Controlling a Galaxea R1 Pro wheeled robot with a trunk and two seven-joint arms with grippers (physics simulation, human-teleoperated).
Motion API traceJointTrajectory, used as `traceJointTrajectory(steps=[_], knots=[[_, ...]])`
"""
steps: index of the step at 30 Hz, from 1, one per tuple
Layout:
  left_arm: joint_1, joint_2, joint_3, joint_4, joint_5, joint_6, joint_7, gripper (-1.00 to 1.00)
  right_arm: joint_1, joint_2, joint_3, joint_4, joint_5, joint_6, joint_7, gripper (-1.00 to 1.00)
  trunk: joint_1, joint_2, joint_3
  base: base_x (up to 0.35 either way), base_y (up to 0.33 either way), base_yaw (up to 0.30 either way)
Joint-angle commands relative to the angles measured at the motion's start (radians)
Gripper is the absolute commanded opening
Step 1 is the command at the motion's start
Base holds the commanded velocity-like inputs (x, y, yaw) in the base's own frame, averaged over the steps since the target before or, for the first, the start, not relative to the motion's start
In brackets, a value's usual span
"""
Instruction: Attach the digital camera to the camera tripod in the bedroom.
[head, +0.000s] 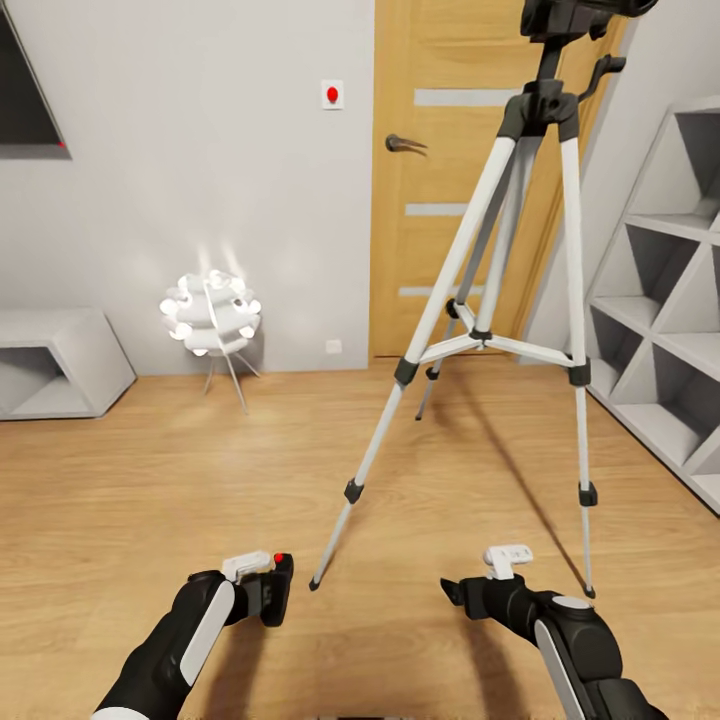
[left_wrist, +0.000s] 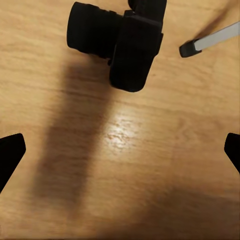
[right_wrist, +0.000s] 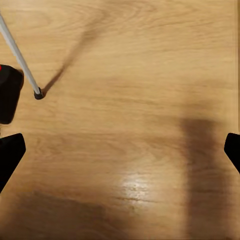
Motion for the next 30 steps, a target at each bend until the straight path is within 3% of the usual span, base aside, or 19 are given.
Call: traceJointTrajectory(steps=[1,5,8,11,17,21,30], knots=[[0.0,0.0,-0.001,-0.001,0.011,0.002,0.011,1.0,-0.003,-0.001,-0.007,-0.001,-0.003,0.005,0.007,1.0,0.0,-0.001,-0.005,0.0,0.0,0.0],[0.0,0.001,-0.001,-0.002,0.011,0.002,0.017,1.0,-0.014,-0.013,-0.062,-0.001,-0.016,0.012,0.098,1.0,0.002,-0.002,-0.02,0.0,0.0,0.0],[0.0,0.0,-0.001,-0.002,0.011,0.002,0.019,1.0,-0.019,-0.041,-0.109,-0.001,-0.04,0.034,0.206,1.0,0.003,-0.002,-0.032,0.0,0.0,0.0],[0.0,0.0,-0.001,-0.002,0.012,0.003,0.02,1.0,-0.021,-0.098,-0.163,-0.001,-0.081,0.082,0.4,1.0,0.005,-0.003,-0.044,0.0,0.0,0.0],[0.0,-0.001,-0.001,-0.003,0.012,0.002,0.02,1.0,-0.023,-0.174,-0.202,-0.001,-0.111,0.125,0.698,1.0,0.007,-0.004,-0.067,0.0,0.0,0.0],[0.0,-0.001,0.0,-0.003,0.013,0.002,0.02,1.0,-0.023,-0.193,-0.209,-0.001,-0.117,0.133,0.782,1.0,0.009,-0.005,-0.082,0.0,0.0,0.0],[0.0,-0.002,0.0,-0.005,0.013,0.002,0.02,1.0,-0.023,-0.202,-0.213,-0.001,-0.121,0.137,0.821,1.0,0.013,-0.007,-0.117,0.0,0.0,0.0]])
